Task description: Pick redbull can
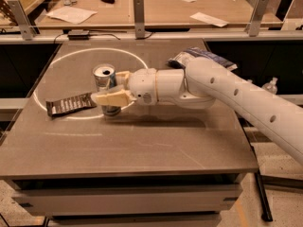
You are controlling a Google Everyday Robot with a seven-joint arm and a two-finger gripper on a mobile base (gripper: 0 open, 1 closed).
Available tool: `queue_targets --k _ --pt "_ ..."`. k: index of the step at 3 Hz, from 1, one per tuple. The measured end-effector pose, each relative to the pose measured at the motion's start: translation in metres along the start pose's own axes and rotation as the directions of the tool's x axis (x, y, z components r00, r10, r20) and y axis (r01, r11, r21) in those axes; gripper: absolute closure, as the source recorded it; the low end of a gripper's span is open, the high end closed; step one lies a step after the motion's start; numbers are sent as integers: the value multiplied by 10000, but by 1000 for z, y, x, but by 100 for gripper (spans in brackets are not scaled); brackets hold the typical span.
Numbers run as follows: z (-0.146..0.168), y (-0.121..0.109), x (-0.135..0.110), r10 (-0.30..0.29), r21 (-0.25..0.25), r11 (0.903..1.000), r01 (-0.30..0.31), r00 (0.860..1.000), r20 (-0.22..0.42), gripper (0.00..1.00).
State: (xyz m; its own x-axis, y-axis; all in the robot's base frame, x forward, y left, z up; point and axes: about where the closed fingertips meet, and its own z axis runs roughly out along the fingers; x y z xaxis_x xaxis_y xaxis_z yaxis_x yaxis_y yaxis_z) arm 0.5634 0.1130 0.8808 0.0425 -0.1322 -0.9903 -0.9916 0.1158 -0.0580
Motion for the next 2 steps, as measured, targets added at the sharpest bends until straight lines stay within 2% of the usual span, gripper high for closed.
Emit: queue_targets --k 1,2 --pt "-8 -8 -16 95 260 9996 -97 9999 81 88" --pt "-13 -23 -36 221 349 9991 -230 9994 249 100"
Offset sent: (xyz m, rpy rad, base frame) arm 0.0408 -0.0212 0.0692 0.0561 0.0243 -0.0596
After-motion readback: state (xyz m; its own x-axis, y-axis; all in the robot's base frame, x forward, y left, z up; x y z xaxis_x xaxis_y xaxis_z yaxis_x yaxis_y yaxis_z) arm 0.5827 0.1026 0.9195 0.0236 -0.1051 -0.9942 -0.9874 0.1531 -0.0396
